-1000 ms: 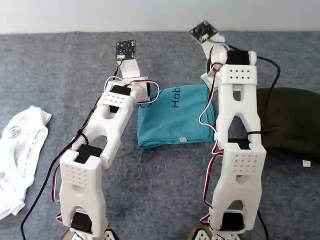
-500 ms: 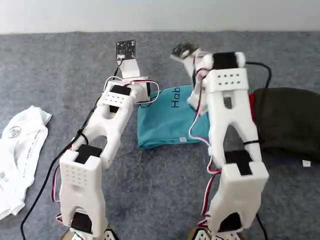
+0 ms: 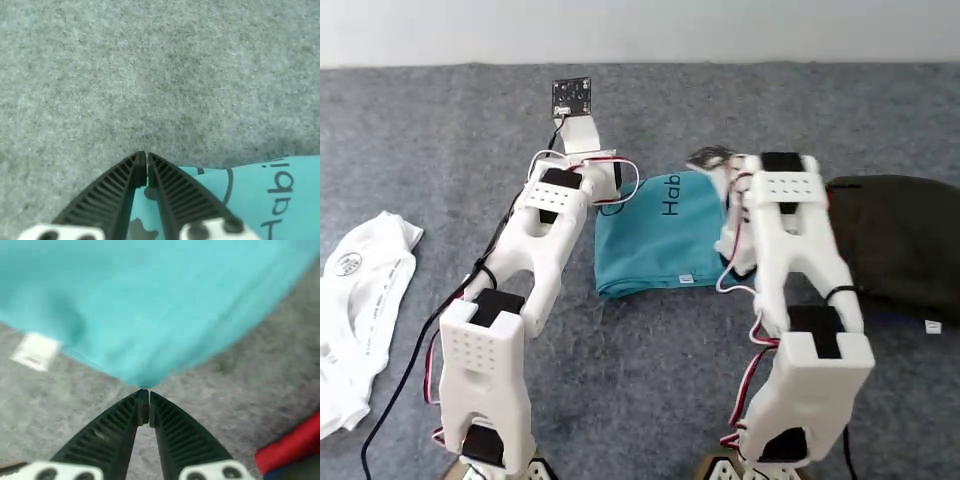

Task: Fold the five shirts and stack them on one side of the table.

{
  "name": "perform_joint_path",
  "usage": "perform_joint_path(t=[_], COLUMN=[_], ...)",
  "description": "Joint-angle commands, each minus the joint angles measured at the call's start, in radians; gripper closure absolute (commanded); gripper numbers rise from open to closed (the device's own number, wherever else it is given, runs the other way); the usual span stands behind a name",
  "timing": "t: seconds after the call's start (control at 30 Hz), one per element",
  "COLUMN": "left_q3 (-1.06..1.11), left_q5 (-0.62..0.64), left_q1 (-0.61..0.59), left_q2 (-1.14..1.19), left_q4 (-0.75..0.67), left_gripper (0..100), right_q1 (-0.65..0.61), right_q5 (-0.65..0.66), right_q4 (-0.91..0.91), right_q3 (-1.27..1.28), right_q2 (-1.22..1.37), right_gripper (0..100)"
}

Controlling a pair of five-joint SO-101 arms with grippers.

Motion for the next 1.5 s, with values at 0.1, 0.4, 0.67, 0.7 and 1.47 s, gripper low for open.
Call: perform_joint_path(t=[0.1,0.4,0.67,0.7,1.47], left_q3=[-0.044,-0.047,-0.048,-0.048,-0.048], left_q5=[0.005,0.005,0.005,0.005,0.003], left_q1=[-0.009,-0.008,-0.009,-0.009,-0.008], left_q2=[-0.012,-0.012,-0.012,-0.012,-0.011], left_q4=[0.005,0.031,0.029,0.031,0.026], left_gripper=[99,99,99,99,99], right_q1=[0.027,-0.142,-0.122,-0.107,-0.151], right_q5=[-0.002,-0.003,-0.002,-0.002,-0.003], right_q4=[-0.015,0.088,-0.041,-0.041,0.156], right_q3=[0.0,-0.117,-0.061,-0.06,-0.281], right_q2=[-0.076,-0.176,-0.016,0.015,-0.085], right_gripper=[99.0,99.0,99.0,99.0,99.0])
